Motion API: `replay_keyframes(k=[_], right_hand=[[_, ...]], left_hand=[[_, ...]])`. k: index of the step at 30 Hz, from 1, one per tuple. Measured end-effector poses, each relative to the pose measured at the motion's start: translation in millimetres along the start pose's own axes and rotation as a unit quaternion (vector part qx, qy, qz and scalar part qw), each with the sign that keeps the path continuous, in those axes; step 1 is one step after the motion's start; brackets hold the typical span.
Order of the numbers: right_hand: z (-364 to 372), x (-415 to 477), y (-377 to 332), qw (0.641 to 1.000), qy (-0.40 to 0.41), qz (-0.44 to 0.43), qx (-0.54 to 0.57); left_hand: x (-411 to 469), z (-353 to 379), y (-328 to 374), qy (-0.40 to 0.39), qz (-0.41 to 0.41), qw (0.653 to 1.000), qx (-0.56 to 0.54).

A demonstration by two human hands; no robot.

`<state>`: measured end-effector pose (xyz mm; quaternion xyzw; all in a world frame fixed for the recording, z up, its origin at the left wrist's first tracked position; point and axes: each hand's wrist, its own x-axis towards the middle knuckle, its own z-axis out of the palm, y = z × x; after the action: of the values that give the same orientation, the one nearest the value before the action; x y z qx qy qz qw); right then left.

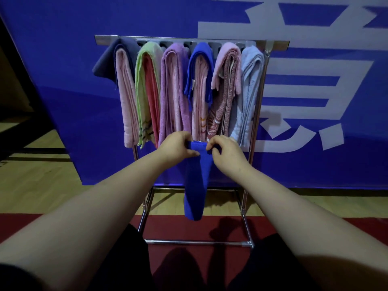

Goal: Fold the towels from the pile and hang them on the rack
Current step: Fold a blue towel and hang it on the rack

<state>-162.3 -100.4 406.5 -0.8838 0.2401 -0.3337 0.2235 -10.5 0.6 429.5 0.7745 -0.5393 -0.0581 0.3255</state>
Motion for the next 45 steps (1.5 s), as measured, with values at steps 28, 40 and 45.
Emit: replay_keyframes(k=[28, 40, 45], right_hand=[[7, -11, -27, 0.886, -0.123, 0.278, 0.349], [19, 9, -27, 0.736, 0.013, 0.421, 0.529], [23, 13, -34, 0.718, 0.042, 0.425, 0.549]], left_hand=[[-7, 2, 23, 0.046, -0.136, 0.949, -0.282], [-38, 34, -13, -0.017, -0.005, 1.000, 0.011], [-42, 48, -10, 0.145, -0.035, 0.987, 0.056]])
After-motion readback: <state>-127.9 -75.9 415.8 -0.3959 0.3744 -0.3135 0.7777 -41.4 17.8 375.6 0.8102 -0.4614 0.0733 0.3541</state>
